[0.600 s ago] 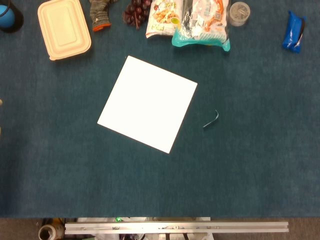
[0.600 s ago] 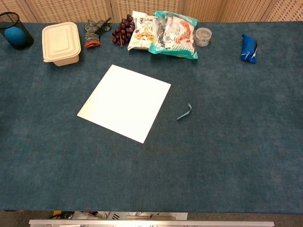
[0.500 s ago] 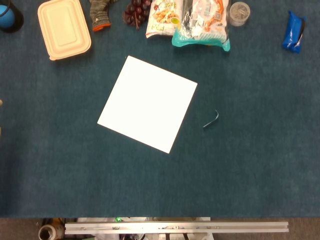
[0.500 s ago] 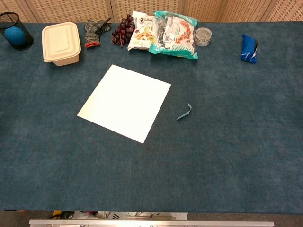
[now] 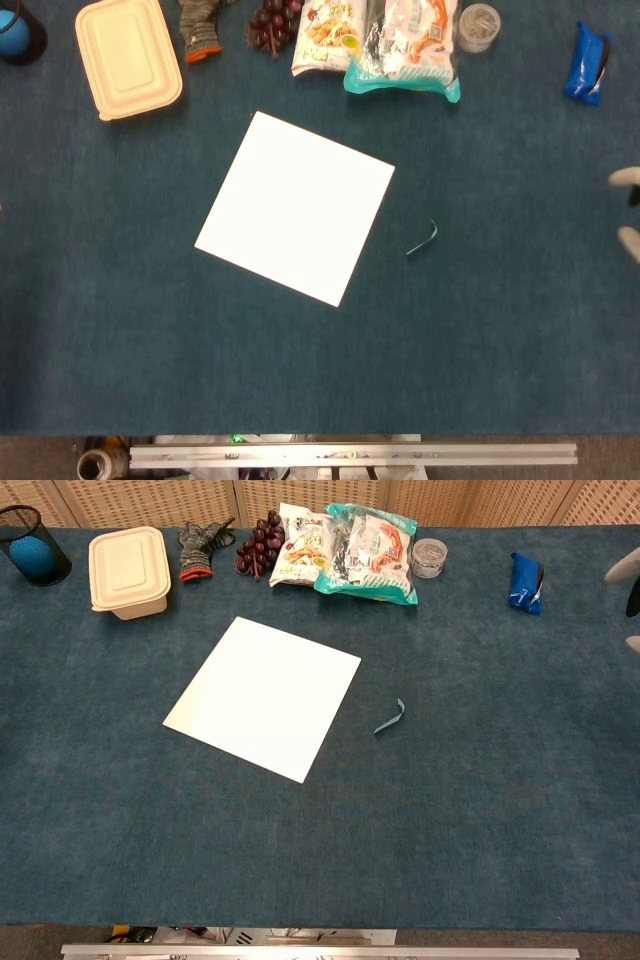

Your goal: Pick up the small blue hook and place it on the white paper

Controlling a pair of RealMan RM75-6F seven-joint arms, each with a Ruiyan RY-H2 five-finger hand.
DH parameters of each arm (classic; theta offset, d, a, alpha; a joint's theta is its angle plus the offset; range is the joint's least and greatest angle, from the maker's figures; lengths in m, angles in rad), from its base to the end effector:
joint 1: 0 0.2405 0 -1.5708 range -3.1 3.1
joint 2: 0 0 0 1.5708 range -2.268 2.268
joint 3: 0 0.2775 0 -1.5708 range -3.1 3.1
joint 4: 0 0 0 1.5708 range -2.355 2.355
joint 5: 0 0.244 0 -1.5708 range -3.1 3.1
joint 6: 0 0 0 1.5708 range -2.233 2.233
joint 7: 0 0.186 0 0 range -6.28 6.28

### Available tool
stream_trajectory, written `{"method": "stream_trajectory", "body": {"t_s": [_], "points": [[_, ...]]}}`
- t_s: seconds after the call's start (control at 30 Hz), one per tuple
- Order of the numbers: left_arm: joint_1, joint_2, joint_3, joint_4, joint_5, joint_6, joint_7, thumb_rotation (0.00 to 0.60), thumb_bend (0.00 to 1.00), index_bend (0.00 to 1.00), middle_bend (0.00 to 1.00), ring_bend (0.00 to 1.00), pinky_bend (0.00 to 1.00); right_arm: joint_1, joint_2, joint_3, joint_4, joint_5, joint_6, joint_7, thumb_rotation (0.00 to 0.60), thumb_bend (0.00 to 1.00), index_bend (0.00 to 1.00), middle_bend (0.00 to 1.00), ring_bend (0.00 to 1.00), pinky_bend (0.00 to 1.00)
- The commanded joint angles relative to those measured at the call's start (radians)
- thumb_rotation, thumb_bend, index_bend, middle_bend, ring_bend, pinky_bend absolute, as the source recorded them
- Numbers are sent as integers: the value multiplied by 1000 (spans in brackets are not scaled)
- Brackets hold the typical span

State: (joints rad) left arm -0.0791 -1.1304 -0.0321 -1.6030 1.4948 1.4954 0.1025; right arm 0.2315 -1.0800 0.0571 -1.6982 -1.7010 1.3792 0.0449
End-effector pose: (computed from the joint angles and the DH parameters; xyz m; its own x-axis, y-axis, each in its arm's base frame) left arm -0.3474 0.2213 0.1331 0.4856 0.0122 0.8741 0.8742 0.0010 -0.4856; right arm -0.2633 -0.2639 0.1112 0.3575 -0.0583 0.9321 -0.8841 -0.3427 0.3176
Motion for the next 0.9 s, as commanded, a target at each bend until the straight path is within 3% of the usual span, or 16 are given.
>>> {"method": "stream_trajectory", "body": {"t_s": [0.03, 0.13, 0.27, 0.43, 0.9], "points": [[5, 0, 0, 4, -4, 4, -6, 600, 357, 295, 311, 292, 223, 57, -15, 11, -10, -38, -49, 12, 600, 255, 495, 807, 796, 910], [11, 1, 2, 8, -9, 7, -14, 600, 357, 295, 310, 292, 223, 109, -36, 15, -10, -49, -111, 9, 600, 254, 517, 892, 883, 993], [18, -1, 6, 12, -13, 9, -25, 600, 357, 295, 308, 292, 223, 176, -71, 19, -11, -42, -204, -8, 600, 249, 526, 950, 942, 1000], [25, -5, 8, 21, -15, 12, -38, 600, 357, 295, 305, 292, 223, 248, -135, 28, 11, -49, -290, -122, 600, 232, 526, 980, 988, 1000], [32, -18, 14, 48, -19, 2, -63, 600, 357, 291, 299, 292, 223, 373, -299, 31, 93, 37, -455, -256, 600, 209, 526, 1000, 1000, 1000]]}}
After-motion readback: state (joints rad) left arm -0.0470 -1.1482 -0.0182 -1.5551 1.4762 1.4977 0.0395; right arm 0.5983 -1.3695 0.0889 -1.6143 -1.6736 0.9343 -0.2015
